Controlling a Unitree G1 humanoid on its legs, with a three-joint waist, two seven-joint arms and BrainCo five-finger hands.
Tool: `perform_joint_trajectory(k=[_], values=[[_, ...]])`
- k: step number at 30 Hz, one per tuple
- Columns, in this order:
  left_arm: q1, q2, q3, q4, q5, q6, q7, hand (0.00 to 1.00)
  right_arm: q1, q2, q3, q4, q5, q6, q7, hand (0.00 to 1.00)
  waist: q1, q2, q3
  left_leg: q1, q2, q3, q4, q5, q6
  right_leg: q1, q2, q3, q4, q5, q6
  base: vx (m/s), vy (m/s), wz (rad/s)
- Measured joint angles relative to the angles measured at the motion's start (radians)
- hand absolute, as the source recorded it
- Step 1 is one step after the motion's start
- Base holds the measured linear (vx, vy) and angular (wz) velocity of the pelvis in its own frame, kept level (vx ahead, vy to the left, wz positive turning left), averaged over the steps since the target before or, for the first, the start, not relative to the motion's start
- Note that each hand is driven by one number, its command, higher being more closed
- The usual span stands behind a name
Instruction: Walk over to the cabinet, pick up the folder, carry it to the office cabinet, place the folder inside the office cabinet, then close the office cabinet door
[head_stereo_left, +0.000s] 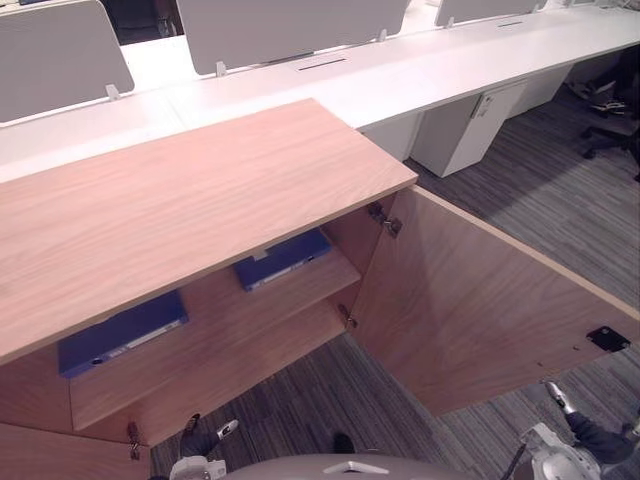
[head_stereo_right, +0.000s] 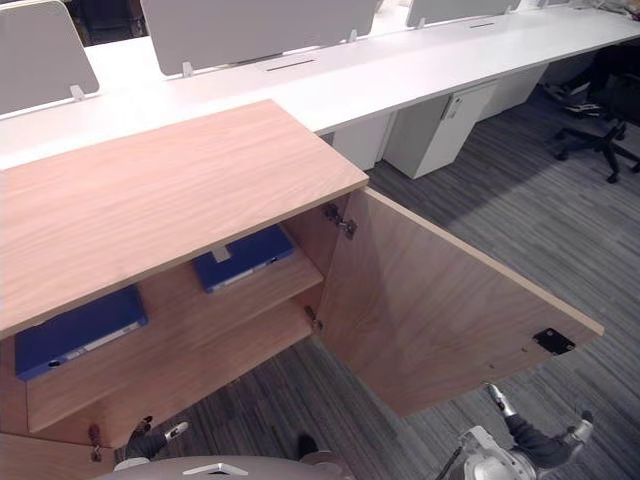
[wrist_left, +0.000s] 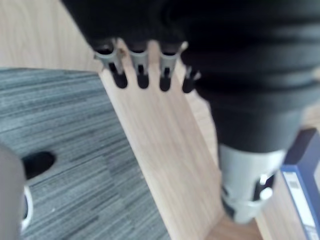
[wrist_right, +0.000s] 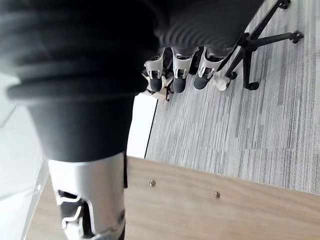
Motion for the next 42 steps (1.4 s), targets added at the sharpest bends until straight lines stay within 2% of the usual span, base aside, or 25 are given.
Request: perform_joint_trajectory(k=[4, 12, 17, 27, 30, 34, 42], values=[[-0.001, -0.001, 0.01, -0.001, 0.0, 0.0, -0.005, 0.0, -0.032, -0.008, -0.034, 0.012, 0.063, -0.007, 0.003, 0.0, -0.005, 0.004, -0.001, 0.005, 0.006, 0.015, 0.001, -0.003, 0.001, 0.0, 0.004, 0.01, 0.0, 0.0, 0.0, 0.01, -0.008, -0.11], [0.009, 0.027, -0.004, 0.005, 0.0, 0.0, -0.025, 0.0, -0.132, -0.127, -0.063, 0.233, 0.129, -0.009, 0.069, 0.0, -0.011, 0.008, 0.001, 0.004, 0.001, -0.013, 0.017, -0.014, 0.002, 0.018, -0.006, -0.016, -0.003, -0.004, -0.002, -0.04, -0.012, 0.08], [0.026, 0.059, -0.03, 0.019, 0.0, -0.001, -0.042, 0.0, -0.19, -0.26, -0.069, 0.362, 0.145, -0.007, 0.117, 0.0, -0.017, 0.03, 0.007, -0.009, -0.01, -0.037, 0.017, -0.014, 0.002, 0.018, -0.015, -0.036, -0.011, -0.005, -0.002, -0.05, -0.024, 0.12], [0.025, 0.091, -0.04, 0.048, -0.002, -0.009, -0.045, 0.0, -0.269, -0.42, -0.051, 0.522, 0.153, -0.001, 0.185, 0.0, -0.02, 0.032, 0.009, -0.029, -0.017, -0.075, 0.016, -0.011, 0.007, 0.02, -0.019, -0.054, -0.042, 0.003, 0.005, -0.01, -0.02, 0.05], [0.018, 0.1, -0.048, 0.048, -0.002, -0.015, -0.046, 0.0, -0.27, -0.469, -0.021, 0.556, 0.151, 0.001, 0.199, 0.0, -0.025, 0.038, 0.027, -0.029, -0.019, -0.096, 0.016, -0.01, 0.009, 0.032, -0.023, -0.073, -0.048, 0.004, 0.005, -0.02, -0.025, 0.15], [0.018, 0.102, -0.049, 0.048, -0.002, -0.019, -0.052, 0.0, -0.284, -0.505, 0.012, 0.565, 0.131, 0.009, 0.202, 0.0, -0.026, 0.05, 0.036, -0.03, -0.02, -0.1, 0.016, -0.01, 0.009, 0.033, -0.024, -0.076, -0.049, 0.004, 0.006, -0.05, -0.028, 0.04], [0.02, 0.114, -0.067, 0.047, 0.0, -0.021, -0.052, 0.0, -0.295, -0.551, 0.077, 0.602, 0.125, 0.018, 0.237, 0.0, -0.038, 0.05, 0.039, -0.03, -0.023, -0.121, 0.017, -0.009, 0.011, 0.044, -0.029, -0.094, -0.053, 0.003, 0.007, -0.05, -0.031, 0.07]])
